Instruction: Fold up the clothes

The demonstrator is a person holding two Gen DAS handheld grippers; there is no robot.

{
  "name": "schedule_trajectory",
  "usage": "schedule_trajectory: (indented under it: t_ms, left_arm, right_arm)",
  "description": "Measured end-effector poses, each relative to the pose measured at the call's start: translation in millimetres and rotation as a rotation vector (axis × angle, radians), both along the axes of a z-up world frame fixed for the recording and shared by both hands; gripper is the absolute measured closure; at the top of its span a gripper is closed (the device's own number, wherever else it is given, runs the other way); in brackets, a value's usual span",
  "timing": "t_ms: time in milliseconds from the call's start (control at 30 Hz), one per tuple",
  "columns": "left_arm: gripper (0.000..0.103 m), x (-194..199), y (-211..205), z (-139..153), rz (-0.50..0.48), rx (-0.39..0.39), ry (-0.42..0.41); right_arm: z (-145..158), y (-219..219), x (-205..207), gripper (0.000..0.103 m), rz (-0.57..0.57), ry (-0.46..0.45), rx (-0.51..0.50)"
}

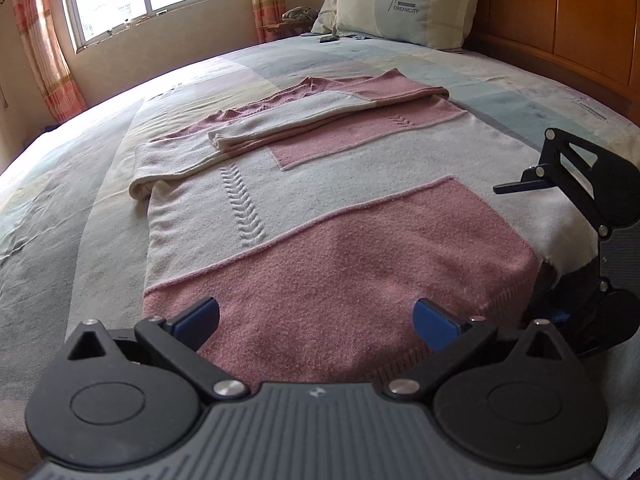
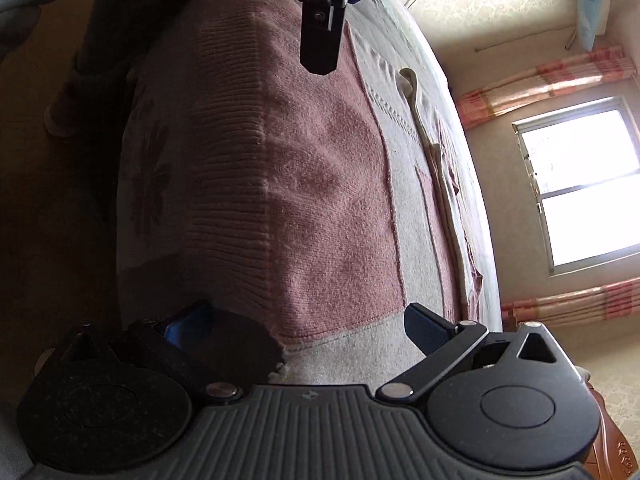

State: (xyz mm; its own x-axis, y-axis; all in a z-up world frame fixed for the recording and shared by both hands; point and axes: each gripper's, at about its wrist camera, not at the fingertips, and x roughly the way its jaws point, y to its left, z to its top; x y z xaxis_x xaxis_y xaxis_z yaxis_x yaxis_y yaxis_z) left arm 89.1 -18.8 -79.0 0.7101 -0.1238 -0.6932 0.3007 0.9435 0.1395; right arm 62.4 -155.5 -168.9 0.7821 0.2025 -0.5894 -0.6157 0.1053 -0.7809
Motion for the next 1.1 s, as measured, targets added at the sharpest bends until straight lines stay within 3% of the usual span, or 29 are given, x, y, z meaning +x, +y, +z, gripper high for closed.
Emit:
schedule_trajectory:
  t_ms: [233, 500, 600, 700, 800, 1000, 1100]
  left_arm:
    - [0.001, -23.3, -9.8, -3.8, -0.091, 0.060, -0.025]
    - [0.001, -39.5, -37.8, -12.0, -0.275, 0.183, -0.058]
    - [0.001, -38.7, -51.3, -20.0, -0.326, 0.214, -0.071]
    - [0.001, -36.3, -66.3, -32.0, -0.357, 0.298, -0.099]
    - [0.001, -31.4, -75.3, -40.1, -0.347, 0.381, -0.139]
    - [0.001, -24.7, -70.8, -26.4, -0.268, 0.360, -0.232]
    - [0.001, -21.1, -64.9, -12.5, -0.228, 0.303, -0.249]
  right_arm:
    - [8.5, 1.8, -6.1, 0.000, 0.045, -0.085, 0.057]
    - [53.3, -6.6, -7.1, 0.000, 0.012, -0.042, 0.216]
    - [61.1, -7.3, 0.2, 0.000, -0.012, -0.027, 0.245]
    - [63.9, -6.8, 5.1, 0.000, -0.024, -0.007, 0.253]
    - [66.0, -6.2, 11.8, 0.000, -0.041, 0.036, 0.261]
    - [73.8, -11.1, 21.9, 0.000, -0.095, 0.160, 0.303]
    - [70.2, -11.5, 20.8, 0.000, -0.094, 0.216, 0.303]
